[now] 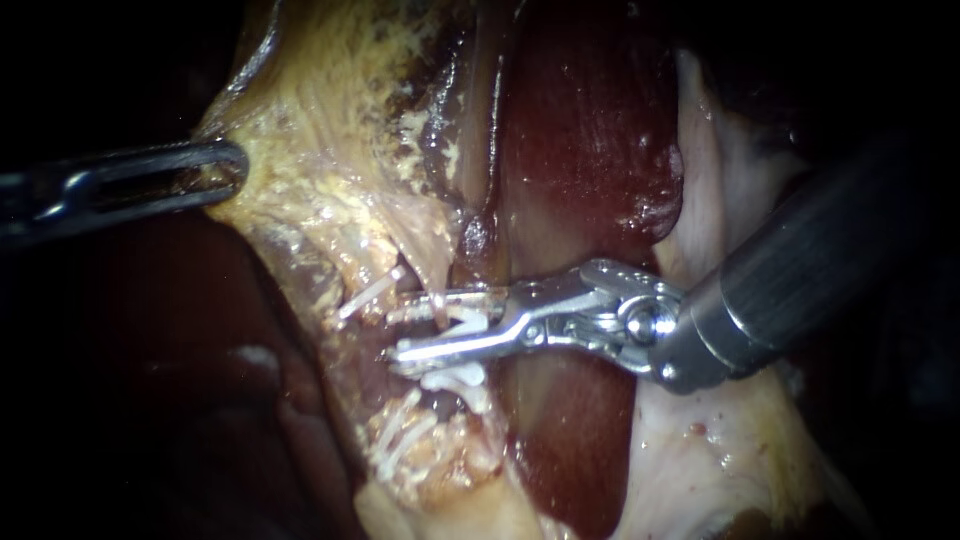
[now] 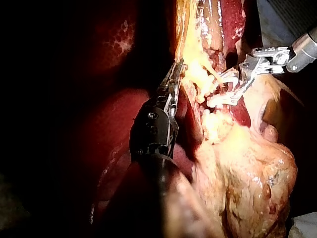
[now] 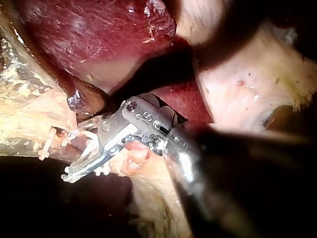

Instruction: Clipping third clip right tube

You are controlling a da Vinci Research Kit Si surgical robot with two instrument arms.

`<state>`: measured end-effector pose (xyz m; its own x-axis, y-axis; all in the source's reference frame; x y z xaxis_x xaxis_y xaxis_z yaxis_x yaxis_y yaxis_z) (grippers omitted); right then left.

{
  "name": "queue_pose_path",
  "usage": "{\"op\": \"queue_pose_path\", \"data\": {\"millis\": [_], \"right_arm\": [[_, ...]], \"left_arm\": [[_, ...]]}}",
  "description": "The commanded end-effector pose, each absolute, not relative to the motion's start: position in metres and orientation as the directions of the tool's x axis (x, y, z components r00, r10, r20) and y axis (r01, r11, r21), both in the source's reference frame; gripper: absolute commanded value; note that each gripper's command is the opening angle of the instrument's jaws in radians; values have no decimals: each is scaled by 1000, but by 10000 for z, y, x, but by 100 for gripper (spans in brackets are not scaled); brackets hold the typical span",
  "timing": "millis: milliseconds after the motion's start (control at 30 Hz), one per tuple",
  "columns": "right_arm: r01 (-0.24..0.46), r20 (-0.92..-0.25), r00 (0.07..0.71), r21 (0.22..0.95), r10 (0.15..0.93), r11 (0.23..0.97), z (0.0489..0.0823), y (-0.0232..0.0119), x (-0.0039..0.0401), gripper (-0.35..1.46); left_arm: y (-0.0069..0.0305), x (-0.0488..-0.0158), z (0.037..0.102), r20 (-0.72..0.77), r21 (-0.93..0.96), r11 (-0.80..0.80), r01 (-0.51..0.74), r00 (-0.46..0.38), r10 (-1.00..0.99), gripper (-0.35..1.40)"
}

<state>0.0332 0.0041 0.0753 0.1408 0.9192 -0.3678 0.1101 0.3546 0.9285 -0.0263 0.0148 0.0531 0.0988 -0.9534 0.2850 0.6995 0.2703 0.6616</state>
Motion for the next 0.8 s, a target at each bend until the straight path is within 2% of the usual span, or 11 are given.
{"op": "queue_pose_path", "data": {"millis": [33,133,200,267,300,433,800], "right_arm": [[110,-360,143,931,922,347,753,41,332,55],[108,-349,144,936,926,336,754,42,332,51],[100,-326,144,944,934,314,755,44,329,32],[66,-314,127,949,941,308,755,46,325,-9],[32,-313,134,950,940,312,754,49,322,-35],[-30,-312,160,947,937,320,756,55,312,-35],[-32,-303,160,950,940,311,758,52,311,-35]], "left_arm": [[148,-263,531,285,662,270,699,99,-953,-35],[148,-263,531,285,662,270,699,99,-953,-35],[148,-263,531,285,662,270,699,99,-953,-35],[148,-263,531,285,662,270,699,99,-953,-35],[148,-263,531,285,662,270,699,99,-953,-35],[148,-263,531,285,662,270,699,99,-953,-35],[148,-263,531,285,662,270,699,99,-953,-35]]}}
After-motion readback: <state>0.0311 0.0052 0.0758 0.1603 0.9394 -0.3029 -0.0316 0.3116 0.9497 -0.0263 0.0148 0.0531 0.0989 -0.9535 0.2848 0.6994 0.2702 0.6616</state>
